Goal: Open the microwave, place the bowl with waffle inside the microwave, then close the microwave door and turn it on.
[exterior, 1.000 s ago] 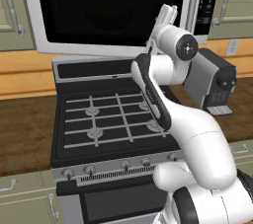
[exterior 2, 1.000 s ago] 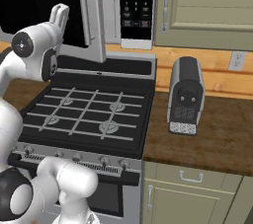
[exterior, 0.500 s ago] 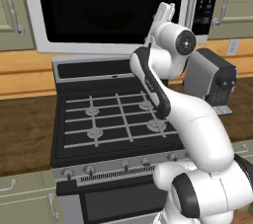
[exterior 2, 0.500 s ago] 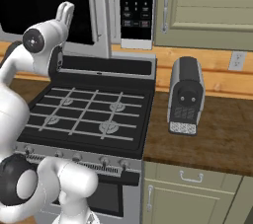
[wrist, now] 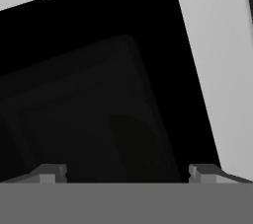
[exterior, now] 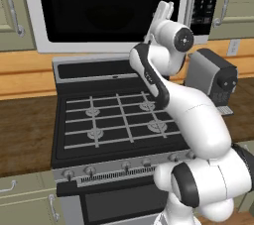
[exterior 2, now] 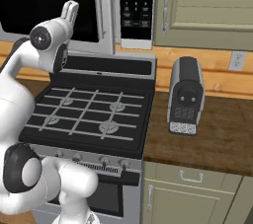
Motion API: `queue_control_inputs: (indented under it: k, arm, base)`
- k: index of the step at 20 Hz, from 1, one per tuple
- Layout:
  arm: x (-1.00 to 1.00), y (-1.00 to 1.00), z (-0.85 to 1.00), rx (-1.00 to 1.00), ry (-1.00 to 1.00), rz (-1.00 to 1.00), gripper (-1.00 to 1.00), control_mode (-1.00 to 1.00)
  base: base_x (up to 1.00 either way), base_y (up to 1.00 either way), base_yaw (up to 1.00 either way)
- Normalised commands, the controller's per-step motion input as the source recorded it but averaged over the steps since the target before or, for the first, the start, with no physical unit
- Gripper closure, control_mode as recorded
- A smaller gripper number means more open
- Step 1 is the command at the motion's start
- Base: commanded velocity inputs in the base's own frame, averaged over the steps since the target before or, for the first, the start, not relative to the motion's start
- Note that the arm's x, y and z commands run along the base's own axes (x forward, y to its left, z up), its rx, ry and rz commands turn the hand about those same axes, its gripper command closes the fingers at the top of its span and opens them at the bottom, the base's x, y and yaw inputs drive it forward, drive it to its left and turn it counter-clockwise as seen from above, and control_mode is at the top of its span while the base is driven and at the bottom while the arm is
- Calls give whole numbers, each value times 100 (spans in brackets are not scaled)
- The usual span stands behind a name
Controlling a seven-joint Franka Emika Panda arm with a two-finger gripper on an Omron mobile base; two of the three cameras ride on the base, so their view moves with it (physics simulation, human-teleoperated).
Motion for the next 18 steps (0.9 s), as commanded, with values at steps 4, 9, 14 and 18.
queue_control_inputs:
  k: [4,9,14,18]
  arm:
    - [20,0,0,0,0,0,-100,-100]
    - [19,0,0,0,0,0,-100,-100]
    - [19,0,0,0,0,0,-100,-100]
    - [25,0,0,0,0,0,-100,-100]
  base:
    - [0,0,0]
    - [0,0,0]
    - [0,0,0]
    - [0,0,0]
